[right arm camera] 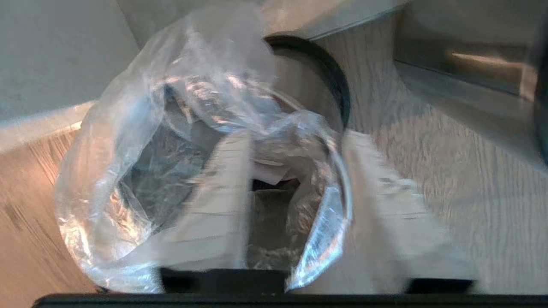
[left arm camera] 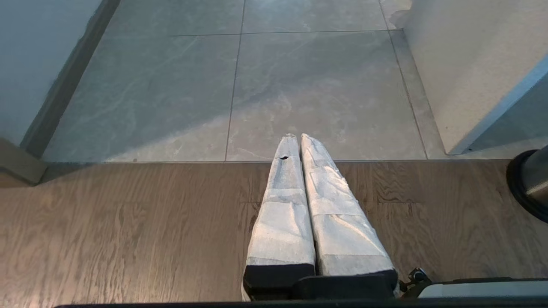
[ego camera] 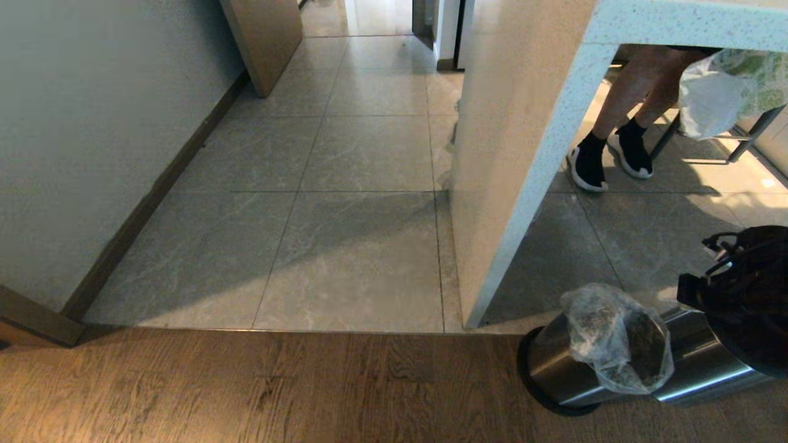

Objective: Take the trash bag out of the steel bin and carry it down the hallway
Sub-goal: Pick up the trash bag

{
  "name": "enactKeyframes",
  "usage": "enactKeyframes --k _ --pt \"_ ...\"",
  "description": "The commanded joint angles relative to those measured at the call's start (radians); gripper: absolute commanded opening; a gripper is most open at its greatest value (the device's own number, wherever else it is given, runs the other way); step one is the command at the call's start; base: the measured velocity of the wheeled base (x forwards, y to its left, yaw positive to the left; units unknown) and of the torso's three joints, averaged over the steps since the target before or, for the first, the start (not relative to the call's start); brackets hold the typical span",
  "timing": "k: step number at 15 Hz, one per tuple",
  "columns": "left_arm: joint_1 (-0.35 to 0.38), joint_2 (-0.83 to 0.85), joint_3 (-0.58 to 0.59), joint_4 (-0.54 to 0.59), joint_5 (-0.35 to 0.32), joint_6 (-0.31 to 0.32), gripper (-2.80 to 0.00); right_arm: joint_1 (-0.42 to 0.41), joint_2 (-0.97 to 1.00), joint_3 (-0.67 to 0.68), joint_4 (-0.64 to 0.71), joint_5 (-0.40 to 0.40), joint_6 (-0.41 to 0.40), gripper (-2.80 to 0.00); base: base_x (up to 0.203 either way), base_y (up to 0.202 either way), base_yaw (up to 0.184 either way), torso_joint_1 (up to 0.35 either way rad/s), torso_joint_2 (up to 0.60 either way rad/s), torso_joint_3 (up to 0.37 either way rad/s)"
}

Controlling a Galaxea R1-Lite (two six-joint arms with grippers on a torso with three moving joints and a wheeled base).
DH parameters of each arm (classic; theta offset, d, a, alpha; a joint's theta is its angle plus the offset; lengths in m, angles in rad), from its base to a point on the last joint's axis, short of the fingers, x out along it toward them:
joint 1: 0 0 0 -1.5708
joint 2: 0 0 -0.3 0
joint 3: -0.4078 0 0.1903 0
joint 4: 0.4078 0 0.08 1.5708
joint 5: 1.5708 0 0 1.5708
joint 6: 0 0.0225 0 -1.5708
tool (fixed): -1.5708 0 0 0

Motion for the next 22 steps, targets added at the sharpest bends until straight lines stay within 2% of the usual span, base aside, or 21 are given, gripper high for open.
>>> enactKeyframes --k 1,3,6,10,13,19,22 --pt "0.0 0.001 0.002 0.0 0.0 0.0 -2.8 -0.003 0.041 -0.01 -0.001 0.007 -0.016 0.0 0.0 0.0 0.0 0.0 0.0 0.0" --pt "0.0 0.001 0.0 0.0 0.0 0.0 -2.8 -0.006 0.058 -0.013 -0.002 0.071 -0.047 0.0 0.0 0.0 0.0 0.0 0.0 0.0" --pt "0.0 0.001 0.0 0.0 0.0 0.0 -2.8 -0.007 0.089 -0.012 -0.015 0.096 -0.125 0.0 0.0 0.0 0.0 0.0 0.0 0.0" --pt "0.0 0.001 0.002 0.0 0.0 0.0 -2.8 -0.009 0.137 -0.023 -0.066 0.159 -0.141 0.0 0.0 0.0 0.0 0.0 0.0 0.0" --pt "0.0 0.001 0.001 0.0 0.0 0.0 -2.8 -0.009 0.168 -0.038 -0.131 0.169 -0.157 0.0 0.0 0.0 0.0 0.0 0.0 0.0" --pt "0.0 0.001 0.002 0.0 0.0 0.0 -2.8 -0.01 0.182 -0.031 -0.119 0.28 -0.163 0.0 0.0 0.0 0.0 0.0 0.0 0.0" --pt "0.0 0.001 0.0 0.0 0.0 0.0 -2.8 -0.007 0.182 -0.035 -0.119 0.281 -0.162 0.0 0.0 0.0 0.0 0.0 0.0 0.0"
